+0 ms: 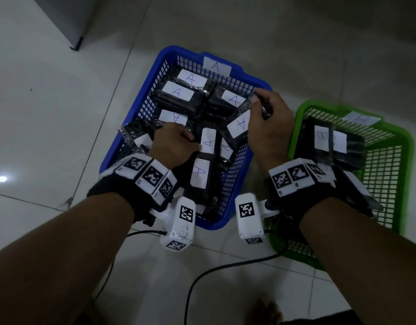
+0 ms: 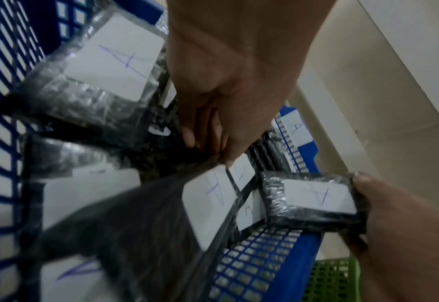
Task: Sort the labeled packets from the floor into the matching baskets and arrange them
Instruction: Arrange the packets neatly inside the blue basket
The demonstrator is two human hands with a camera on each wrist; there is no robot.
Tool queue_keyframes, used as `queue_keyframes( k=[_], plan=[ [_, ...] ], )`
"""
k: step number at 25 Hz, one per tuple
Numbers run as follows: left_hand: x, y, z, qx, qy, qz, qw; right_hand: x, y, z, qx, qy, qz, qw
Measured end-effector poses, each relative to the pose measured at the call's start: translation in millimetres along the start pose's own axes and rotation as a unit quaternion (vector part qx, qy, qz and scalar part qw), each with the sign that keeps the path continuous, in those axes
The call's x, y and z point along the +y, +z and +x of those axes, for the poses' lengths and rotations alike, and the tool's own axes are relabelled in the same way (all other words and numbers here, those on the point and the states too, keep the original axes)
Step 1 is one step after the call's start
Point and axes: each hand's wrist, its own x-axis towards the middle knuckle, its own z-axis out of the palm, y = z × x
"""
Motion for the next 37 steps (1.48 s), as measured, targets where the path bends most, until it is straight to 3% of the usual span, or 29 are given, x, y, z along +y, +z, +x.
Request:
queue_keyframes(
  k=[5, 9, 11, 15, 19, 23, 27, 32, 37],
  plan=[
    [11.4, -4.9, -15.9, 0.006, 0.024, 0.049, 0.998, 1.0, 0.4, 0.7, -0.031, -0.041, -0.011, 0.999],
    [20.9, -17.0, -22.1, -0.125, -0.008, 0.128, 0.984, 1.0, 2.8, 6.3, -0.064, -0.047, -0.038, 0.996],
    [18.3, -17.1, -20.5, -0.165, -0.027, 0.108, 0.980, -1.0, 3.1, 9.3, -0.078, -0.060, -0.048, 0.994],
    [15.8, -28.7, -18.0, -0.180, -0.060, -0.026, 0.981, -4.2, 3.2, 4.6, -0.127, -0.061, -0.059, 0.988],
    [9.4, -49.6, -10.6, -0.163, -0.112, -0.112, 0.974, -4.9, 1.5, -2.0, -0.119, -0.067, -0.049, 0.989],
    [8.8, -41.8, -13.5, -0.117, -0.091, -0.135, 0.980, -6.7, 1.9, -5.3, -0.087, -0.084, -0.052, 0.991],
    [11.2, -21.7, -13.7, -0.113, -0.074, -0.160, 0.978, -12.6, 0.4, -2.5, -0.039, -0.091, -0.024, 0.995],
    [11.0, -9.2, -9.4, -0.078, -0.046, -0.170, 0.981, -10.4, -4.0, 0.8, -0.142, -0.018, -0.019, 0.989],
    [8.3, -6.0, -4.2, -0.066, -0.037, -0.192, 0.978, -6.4, 9.1, -6.6, -0.238, -0.008, -0.037, 0.971]
  ],
)
